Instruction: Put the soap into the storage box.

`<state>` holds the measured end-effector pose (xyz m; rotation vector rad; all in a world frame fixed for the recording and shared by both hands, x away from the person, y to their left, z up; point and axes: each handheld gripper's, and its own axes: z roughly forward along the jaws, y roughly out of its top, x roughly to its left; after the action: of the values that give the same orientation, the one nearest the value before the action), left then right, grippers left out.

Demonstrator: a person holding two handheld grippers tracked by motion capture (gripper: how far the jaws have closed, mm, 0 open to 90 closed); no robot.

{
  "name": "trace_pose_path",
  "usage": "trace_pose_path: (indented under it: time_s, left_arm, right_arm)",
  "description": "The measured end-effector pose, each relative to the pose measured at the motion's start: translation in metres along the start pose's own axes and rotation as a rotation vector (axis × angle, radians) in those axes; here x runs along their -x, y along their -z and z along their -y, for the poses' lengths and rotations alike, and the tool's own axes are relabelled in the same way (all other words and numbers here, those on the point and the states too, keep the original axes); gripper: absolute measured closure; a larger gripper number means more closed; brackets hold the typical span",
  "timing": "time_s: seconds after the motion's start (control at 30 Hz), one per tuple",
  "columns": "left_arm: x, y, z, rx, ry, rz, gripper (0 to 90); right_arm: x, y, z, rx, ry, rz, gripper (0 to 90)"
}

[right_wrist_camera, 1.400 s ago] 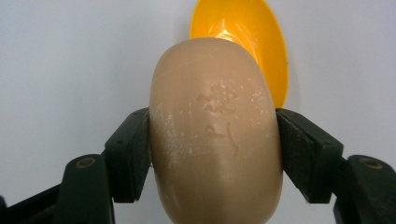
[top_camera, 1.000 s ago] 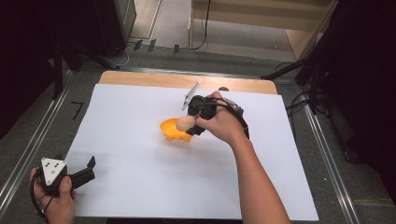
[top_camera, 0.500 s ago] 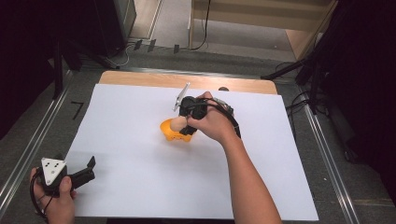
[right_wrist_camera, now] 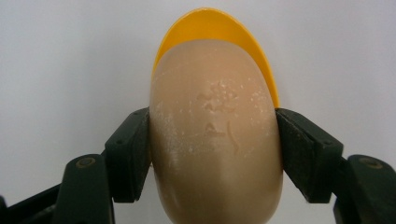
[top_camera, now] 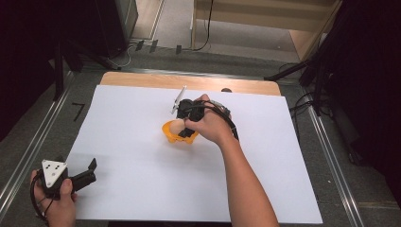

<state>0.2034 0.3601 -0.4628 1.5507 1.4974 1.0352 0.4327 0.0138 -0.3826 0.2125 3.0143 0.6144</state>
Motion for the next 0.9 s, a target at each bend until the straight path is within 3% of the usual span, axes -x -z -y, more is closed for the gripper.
trace_pose_path:
  time_s: [0.63, 0.9]
  left_arm:
    - [0.0, 0.0, 0.0, -0.001, 0.0, 0.003, 0.0]
    - [0.0, 0.0, 0.0, -0.002, 0.0, 0.003, 0.0]
  right_arm:
    - [0.003, -0.012, -0.001, -0.024, 0.0, -0.002, 33.7]
    - [0.003, -0.005, 0.0, 0.003, -0.009, 0.017, 32.0]
